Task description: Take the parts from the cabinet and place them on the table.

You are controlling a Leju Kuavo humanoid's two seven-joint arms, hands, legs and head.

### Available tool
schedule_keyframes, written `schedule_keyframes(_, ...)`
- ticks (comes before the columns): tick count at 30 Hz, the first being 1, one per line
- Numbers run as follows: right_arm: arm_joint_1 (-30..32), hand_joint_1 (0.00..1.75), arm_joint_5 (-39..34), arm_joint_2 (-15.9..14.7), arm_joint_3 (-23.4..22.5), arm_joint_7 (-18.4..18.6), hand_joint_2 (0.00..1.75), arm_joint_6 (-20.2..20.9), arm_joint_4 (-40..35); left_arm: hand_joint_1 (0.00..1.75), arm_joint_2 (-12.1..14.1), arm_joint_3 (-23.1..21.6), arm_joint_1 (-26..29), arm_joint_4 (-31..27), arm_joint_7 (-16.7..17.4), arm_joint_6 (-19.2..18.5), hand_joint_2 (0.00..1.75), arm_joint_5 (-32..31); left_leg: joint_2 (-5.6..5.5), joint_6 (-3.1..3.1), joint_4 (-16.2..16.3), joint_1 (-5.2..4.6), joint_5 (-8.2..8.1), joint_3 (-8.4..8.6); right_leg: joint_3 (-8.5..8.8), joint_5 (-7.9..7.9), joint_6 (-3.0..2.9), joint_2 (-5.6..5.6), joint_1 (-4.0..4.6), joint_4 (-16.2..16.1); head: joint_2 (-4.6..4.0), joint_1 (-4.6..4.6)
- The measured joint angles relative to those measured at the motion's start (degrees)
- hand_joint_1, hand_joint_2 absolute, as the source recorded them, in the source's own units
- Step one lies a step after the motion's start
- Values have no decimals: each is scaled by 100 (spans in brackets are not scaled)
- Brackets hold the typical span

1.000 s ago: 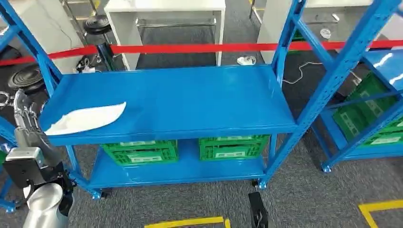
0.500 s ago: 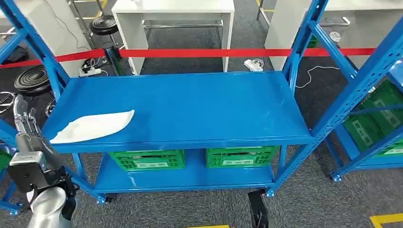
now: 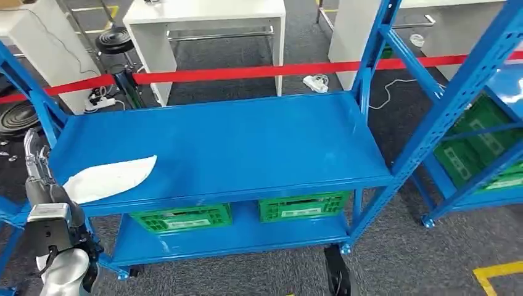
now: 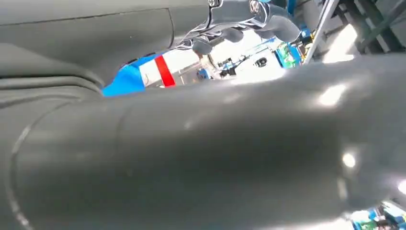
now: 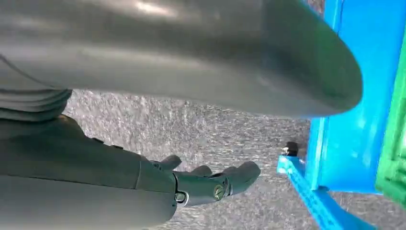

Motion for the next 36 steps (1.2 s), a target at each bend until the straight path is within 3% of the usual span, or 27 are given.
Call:
schedule_keyframes(2,13,0,0,15,-17,-4,0,13,-2,0,0,-18,-8,9,0,-24,175,-59,111,22,-101,59,92,80,25,-2,79,83,40,-19,0,7)
schedule_keyframes(3,17,0,-7,15,-22,-7,0,17,0,0,-2,-28,-21,28,0,-61,175,-85,172,30,-154,59,116,126,4,-61,87,-104,35,75,0,6)
schedule_keyframes(4,7,0,-17,26,-26,-4,0,33,0,0,0,-39,-60,93,-4,-145,175,-101,196,63,-167,62,117,133,-135,-250,107,-249,38,326,0,42)
schedule_keyframes(6,0,0,-28,48,-42,11,0,48,0,0,-2,-44,-110,293,4,-514,175,37,340,89,-151,47,102,124,-561,-654,144,-351,34,1190,0,44)
schedule_keyframes(7,4,0,-39,63,-59,26,0,50,0,0,-7,-42,-120,412,22,-737,175,100,393,101,-140,45,90,118,-725,-743,159,-359,33,1510,2,42)
schedule_keyframes(8,13,0,-52,79,-72,48,0,50,0,0,-26,-42,-145,552,52,-966,175,142,439,100,-125,46,80,113,-781,-709,173,-366,30,1604,0,44)
schedule_keyframes(9,22,0,-53,90,-79,76,0,50,0,0,-50,-42,-193,713,79,-1181,175,166,487,91,-102,49,64,108,-703,-554,185,-380,22,1431,0,44)
schedule_keyframes(11,16,0,-52,94,-107,116,0,48,0,0,-99,-44,-351,1021,114,-1515,175,168,584,47,-20,64,12,97,-232,-100,204,-523,4,521,0,44)
schedule_keyframes(12,9,0,-50,105,-114,120,0,48,0,0,-134,-48,-452,1194,129,-1649,175,142,628,8,47,39,-33,87,-39,-71,199,-794,12,105,0,46)
schedule_keyframes(13,-8,0,-50,138,-116,133,0,50,0,0,-158,-55,-551,1336,144,-1766,175,111,665,-33,94,-6,-79,64,-48,-93,136,-775,38,104,0,52)
schedule_keyframes(14,-18,0,-52,140,-120,148,0,48,2,0,-198,-66,-654,1515,142,-1852,0,63,682,-49,80,-6,-94,71,-40,-80,70,-701,16,122,0,37)
schedule_keyframes(17,-12,0,-76,146,-170,212,0,15,2,0,-371,-170,-890,1932,142,-1954,0,-79,816,-122,72,-5,-104,108,-54,-44,-21,-550,12,96,0,44)
schedule_keyframes(18,-7,0,-98,153,-184,214,0,2,2,0,-418,-195,-940,1994,149,-1963,0,-116,684,-171,144,27,-172,75,-43,-29,-45,-509,-10,83,0,39)
schedule_keyframes(20,-21,0,-122,157,-214,216,0,-24,2,0,-485,-236,-1052,2139,185,-1971,0,-175,392,-238,758,59,-577,-183,-48,-9,-84,-422,-30,71,0,28)
schedule_keyframes(22,-21,0,-120,168,-216,245,0,-28,2,0,-531,-293,-1082,2276,357,-1976,0,-249,339,-266,1597,72,-900,-568,-54,-6,-90,-285,-30,71,0,24)
schedule_keyframes(23,-15,0,-118,177,-221,262,0,-28,2,0,-538,-306,-1082,2330,429,-1982,0,-282,334,-266,1777,73,-901,-665,-53,-6,-89,-206,-30,72,0,26)
schedule_keyframes(24,-11,0,-111,181,-229,286,0,-28,2,0,-544,-308,-1090,2369,477,-1982,0,-302,324,-249,1686,72,-773,-633,-52,-4,-87,-129,-30,73,0,24)
schedule_keyframes(25,-10,0,-101,184,-238,313,0,-22,2,0,-551,-310,-1123,2398,509,-1982,0,-339,297,-213,1353,71,-538,-490,-51,-1,-82,-53,-30,73,0,24)
schedule_keyframes(26,-12,0,-74,195,-243,319,0,-20,2,0,-562,-319,-1178,2413,531,-1982,175,-376,228,-171,844,69,-262,-261,-45,5,-72,16,-25,72,0,26)
schedule_keyframes(27,-15,0,-52,203,-243,317,0,-9,2,0,-566,-345,-1246,2428,551,-1982,175,-422,1,-115,321,66,-22,-22,-47,11,-62,71,-36,68,0,26)
schedule_keyframes(28,-17,0,-41,245,-243,319,0,-2,11,0,-564,-358,-1294,2446,579,-1985,175,-453,-338,-57,105,84,-78,79,-70,24,-31,109,-57,69,0,39)
schedule_keyframes(29,-46,0,-24,243,-243,321,0,-6,11,0,-564,-365,-1323,2463,608,-1985,0,-483,-323,-59,-4,66,-67,128,-104,44,27,193,-75,65,0,29)
schedule_keyframes(32,-22,0,-33,271,-254,326,0,-59,15,0,-588,-391,-1355,2494,713,-2013,0,-560,-164,-14,-71,14,-38,148,-102,128,172,359,-142,-59,0,9)
schedule_keyframes(33,-17,0,-50,271,-260,326,0,-79,15,0,-614,-393,-1369,2498,754,-2006,0,-592,-128,-111,-225,62,31,193,-32,149,129,341,-90,-53,0,20)
schedule_keyframes(34,-23,0,-52,271,-260,317,0,-98,15,0,-620,-402,-1407,2529,779,-1989,0,-608,-154,-237,-284,81,59,251,-7,233,-75,279,-67,-229,0,19)
schedule_keyframes(35,-32,0,-57,269,-262,334,0,-107,15,0,-627,-417,-1457,2561,808,-1963,0,-627,-122,-112,-289,53,60,235,9,203,-114,270,-53,-266,0,46)
schedule_keyframes(36,-18,0,-52,269,-264,352,0,-109,15,0,-649,-439,-1466,2588,842,-1952,0,-658,-101,-87,-275,43,55,234,22,229,48,272,-64,-281,0,50)
